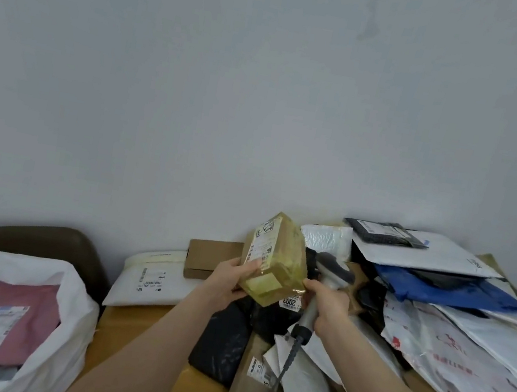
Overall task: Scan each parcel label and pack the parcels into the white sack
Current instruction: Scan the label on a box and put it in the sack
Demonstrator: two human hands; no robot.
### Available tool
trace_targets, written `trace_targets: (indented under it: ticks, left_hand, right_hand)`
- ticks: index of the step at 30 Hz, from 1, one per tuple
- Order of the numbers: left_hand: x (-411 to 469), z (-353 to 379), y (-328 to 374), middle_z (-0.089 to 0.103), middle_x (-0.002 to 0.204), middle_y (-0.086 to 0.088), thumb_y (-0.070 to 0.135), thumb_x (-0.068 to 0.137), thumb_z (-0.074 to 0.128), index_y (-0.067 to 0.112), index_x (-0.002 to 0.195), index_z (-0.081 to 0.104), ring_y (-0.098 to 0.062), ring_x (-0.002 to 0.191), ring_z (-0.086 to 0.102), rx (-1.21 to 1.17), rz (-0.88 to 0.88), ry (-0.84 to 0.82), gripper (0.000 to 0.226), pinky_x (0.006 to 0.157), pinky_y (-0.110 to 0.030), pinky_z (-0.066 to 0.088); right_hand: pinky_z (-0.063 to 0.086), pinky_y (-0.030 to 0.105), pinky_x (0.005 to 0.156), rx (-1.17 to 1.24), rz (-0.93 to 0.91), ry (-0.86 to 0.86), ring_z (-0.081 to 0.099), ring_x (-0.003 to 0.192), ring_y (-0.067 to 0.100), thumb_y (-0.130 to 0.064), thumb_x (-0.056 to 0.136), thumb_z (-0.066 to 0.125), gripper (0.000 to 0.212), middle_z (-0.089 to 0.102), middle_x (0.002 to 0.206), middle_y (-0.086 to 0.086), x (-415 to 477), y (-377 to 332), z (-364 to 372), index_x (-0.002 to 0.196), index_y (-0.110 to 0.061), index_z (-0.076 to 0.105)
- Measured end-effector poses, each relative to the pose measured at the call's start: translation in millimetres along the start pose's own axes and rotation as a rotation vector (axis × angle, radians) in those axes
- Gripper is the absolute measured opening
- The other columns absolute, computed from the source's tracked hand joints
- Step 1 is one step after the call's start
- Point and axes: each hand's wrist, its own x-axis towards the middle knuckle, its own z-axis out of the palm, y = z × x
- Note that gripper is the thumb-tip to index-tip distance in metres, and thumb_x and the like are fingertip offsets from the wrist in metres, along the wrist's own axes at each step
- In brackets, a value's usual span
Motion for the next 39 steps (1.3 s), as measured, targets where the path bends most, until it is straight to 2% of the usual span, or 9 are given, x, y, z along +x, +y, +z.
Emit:
trace_targets:
  ticks: [2, 4, 8, 12, 15, 19, 25, 29, 39]
  left_hand:
    - [-2, 3, -2, 0.073, 0.103, -0.001, 0.027, 0.082, 0.073, 0.018, 0.123, 0.056, -0.018, 0.093, 0.068, -0.002, 0.027, 0.0, 0.045, 0.07, -0.03, 0.055]
    - [-3, 8, -2, 0.072, 0.105, -0.002, 0.033, 0.086, 0.069, 0.021, 0.12, 0.054, -0.022, 0.097, 0.068, -0.027, 0.018, -0.01, 0.039, 0.069, -0.035, 0.055]
    - [-4, 8, 1, 0.069, 0.114, -0.003, 0.044, 0.08, 0.069, 0.029, 0.114, 0.056, -0.027, 0.108, 0.063, 0.052, -0.009, -0.08, 0.04, 0.077, -0.041, 0.052]
    - [-5, -3, -1, 0.07, 0.112, -0.005, 0.041, 0.07, 0.081, 0.033, 0.116, 0.058, -0.026, 0.105, 0.066, 0.075, -0.058, -0.157, 0.051, 0.079, -0.04, 0.056]
    - [-4, -4, -2, 0.071, 0.11, -0.009, 0.032, 0.072, 0.081, 0.027, 0.122, 0.054, -0.028, 0.101, 0.068, 0.06, -0.051, -0.151, 0.057, 0.076, -0.04, 0.057]
    - [0, -5, -8, 0.069, 0.111, -0.007, 0.026, 0.076, 0.078, 0.019, 0.127, 0.048, -0.025, 0.103, 0.065, 0.051, 0.019, 0.013, 0.06, 0.075, -0.039, 0.054]
    - [10, -11, -22, 0.065, 0.113, -0.005, 0.019, 0.078, 0.077, 0.02, 0.124, 0.048, -0.018, 0.099, 0.064, -0.022, 0.113, 0.216, 0.053, 0.076, -0.035, 0.053]
    - [16, -17, -27, 0.061, 0.119, -0.009, 0.019, 0.077, 0.078, 0.021, 0.122, 0.047, -0.022, 0.101, 0.063, -0.019, 0.152, 0.306, 0.054, 0.093, -0.045, 0.052]
    - [15, -21, -35, 0.057, 0.123, -0.009, 0.016, 0.079, 0.076, 0.019, 0.126, 0.044, -0.024, 0.106, 0.06, -0.022, 0.155, 0.345, 0.057, 0.095, -0.045, 0.051]
  right_hand:
    - [0.057, 0.044, 0.071, -0.055, -0.051, 0.008, 0.066, 0.076, 0.033, 0.007, 0.077, 0.072, 0.022, 0.066, 0.084, 0.018, 2, 3, -1, 0.093, 0.001, 0.058]
    - [0.055, 0.051, 0.085, -0.086, -0.081, 0.032, 0.067, 0.085, 0.036, 0.005, 0.076, 0.074, 0.022, 0.067, 0.089, 0.018, 2, 7, -2, 0.088, -0.004, 0.058]
    - [0.056, 0.049, 0.083, -0.079, -0.061, 0.037, 0.066, 0.076, 0.031, 0.004, 0.076, 0.074, 0.026, 0.067, 0.088, 0.017, 9, 10, -12, 0.083, -0.01, 0.054]
    - [0.056, 0.051, 0.083, -0.111, -0.043, 0.015, 0.066, 0.077, 0.033, 0.004, 0.077, 0.073, 0.022, 0.068, 0.087, 0.018, 16, 8, -20, 0.08, -0.009, 0.055]
    - [0.057, 0.046, 0.076, -0.125, -0.058, 0.006, 0.064, 0.071, 0.031, 0.004, 0.078, 0.071, 0.02, 0.065, 0.081, 0.018, 14, 7, -22, 0.08, -0.007, 0.054]
    - [0.049, 0.031, 0.056, -0.071, -0.076, -0.033, 0.061, 0.062, 0.022, -0.003, 0.082, 0.071, 0.017, 0.064, 0.074, 0.013, -2, 6, -24, 0.083, -0.008, 0.055]
    - [0.042, 0.027, 0.044, -0.152, -0.069, -0.209, 0.049, 0.04, 0.015, -0.011, 0.086, 0.069, 0.014, 0.059, 0.051, 0.008, -58, 13, -30, 0.077, -0.003, 0.062]
    - [0.041, 0.026, 0.042, -0.21, -0.047, -0.265, 0.048, 0.04, 0.015, -0.014, 0.087, 0.068, 0.016, 0.057, 0.05, 0.009, -89, 22, -28, 0.078, -0.002, 0.061]
    - [0.04, 0.025, 0.042, -0.259, -0.007, -0.313, 0.047, 0.038, 0.013, -0.013, 0.086, 0.067, 0.018, 0.054, 0.049, 0.006, -106, 23, -27, 0.072, -0.003, 0.06]
